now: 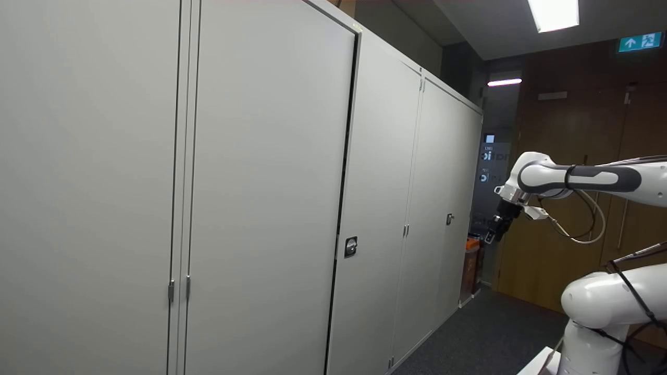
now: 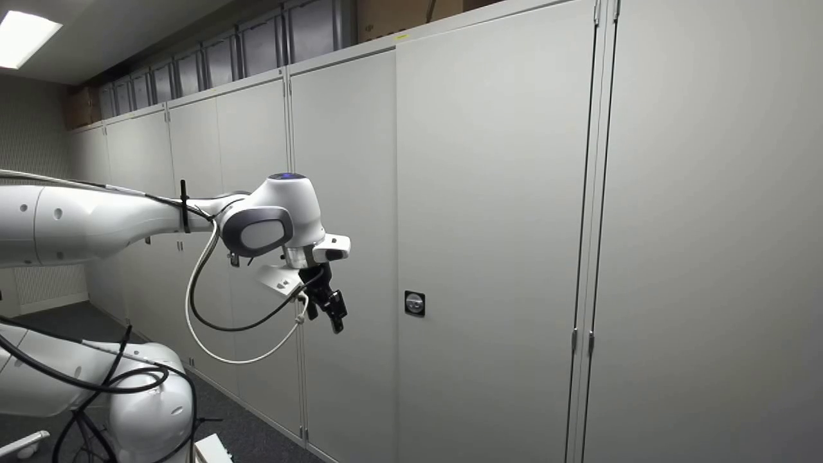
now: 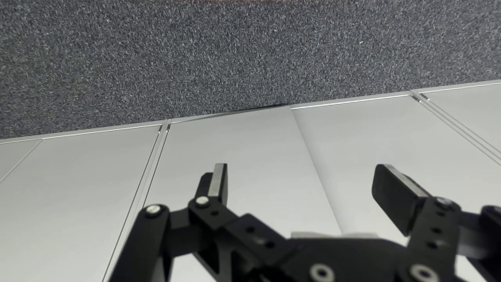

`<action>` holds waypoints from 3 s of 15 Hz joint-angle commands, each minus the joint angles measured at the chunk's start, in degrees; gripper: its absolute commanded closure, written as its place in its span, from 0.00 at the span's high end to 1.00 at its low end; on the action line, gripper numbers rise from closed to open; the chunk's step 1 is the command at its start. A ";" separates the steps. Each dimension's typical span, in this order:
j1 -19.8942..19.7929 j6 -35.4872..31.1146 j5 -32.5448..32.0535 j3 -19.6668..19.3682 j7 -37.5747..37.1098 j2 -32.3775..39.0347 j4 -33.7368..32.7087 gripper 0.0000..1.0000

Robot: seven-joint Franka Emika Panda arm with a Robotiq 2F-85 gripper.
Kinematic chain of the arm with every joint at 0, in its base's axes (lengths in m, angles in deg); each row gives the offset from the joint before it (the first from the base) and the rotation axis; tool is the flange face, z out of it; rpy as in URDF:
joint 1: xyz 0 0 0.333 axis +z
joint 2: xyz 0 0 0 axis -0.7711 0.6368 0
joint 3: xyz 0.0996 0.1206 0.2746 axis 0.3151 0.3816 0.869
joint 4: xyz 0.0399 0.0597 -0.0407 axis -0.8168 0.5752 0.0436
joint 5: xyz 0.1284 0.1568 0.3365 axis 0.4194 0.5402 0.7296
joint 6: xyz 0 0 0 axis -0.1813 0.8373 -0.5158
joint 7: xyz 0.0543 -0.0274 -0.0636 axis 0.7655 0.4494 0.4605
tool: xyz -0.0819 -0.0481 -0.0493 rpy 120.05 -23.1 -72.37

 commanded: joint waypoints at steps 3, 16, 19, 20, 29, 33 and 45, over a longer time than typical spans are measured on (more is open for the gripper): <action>-0.12 0.15 0.15 0.13 0.08 0.09 -0.16 1.00; -0.17 -0.83 0.21 0.29 -0.32 0.30 -0.10 1.00; -0.27 -2.48 1.51 0.59 -2.60 1.11 -0.19 1.00; -0.22 -2.84 2.05 0.65 -3.40 1.40 -0.26 1.00; 0.00 -8.21 9.75 1.47 -11.06 5.82 -1.00 1.00; -0.36 -11.31 14.14 2.85 -15.25 7.79 -0.93 1.00; -1.35 -22.24 21.88 7.27 -29.38 13.22 -0.51 1.00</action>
